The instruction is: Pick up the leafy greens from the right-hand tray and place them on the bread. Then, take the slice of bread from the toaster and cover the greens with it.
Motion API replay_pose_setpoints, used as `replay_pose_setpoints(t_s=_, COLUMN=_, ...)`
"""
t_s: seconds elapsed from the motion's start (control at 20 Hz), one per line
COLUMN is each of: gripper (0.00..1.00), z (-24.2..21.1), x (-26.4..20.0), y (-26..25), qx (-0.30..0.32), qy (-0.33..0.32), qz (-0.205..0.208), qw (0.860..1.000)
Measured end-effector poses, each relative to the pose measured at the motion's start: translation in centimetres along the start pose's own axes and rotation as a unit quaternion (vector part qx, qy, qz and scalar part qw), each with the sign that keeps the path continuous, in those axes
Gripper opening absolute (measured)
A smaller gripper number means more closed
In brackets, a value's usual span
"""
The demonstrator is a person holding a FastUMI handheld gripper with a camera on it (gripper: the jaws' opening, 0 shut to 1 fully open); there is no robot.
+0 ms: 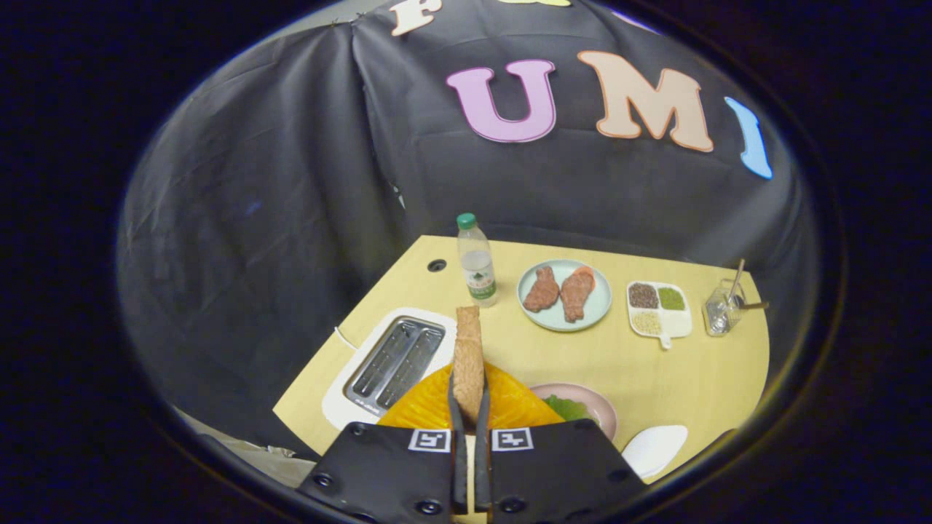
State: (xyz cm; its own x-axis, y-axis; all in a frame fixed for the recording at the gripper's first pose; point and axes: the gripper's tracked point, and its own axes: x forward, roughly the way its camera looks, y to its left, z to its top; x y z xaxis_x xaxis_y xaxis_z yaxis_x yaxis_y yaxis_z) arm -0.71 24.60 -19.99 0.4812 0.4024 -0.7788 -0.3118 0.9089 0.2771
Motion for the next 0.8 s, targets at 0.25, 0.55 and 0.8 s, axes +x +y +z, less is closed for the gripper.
replay_pose_setpoints(t_s=0.25, gripper=0.07, z=-4.1, x=1.7, y=-3.0, qx=0.029, qy=0.027, qz=0.004, qw=0.999)
replay_pose_setpoints(t_s=0.55, gripper=0.07, z=-6.8, x=3.0, y=-4.5, qx=0.056, qy=0.035, qz=0.019, qw=0.998)
replay_pose_setpoints(t_s=0.8, gripper=0.07, z=-9.6, x=4.0, y=-7.0, qx=0.091, qy=0.049, qz=0.016, qw=0.995)
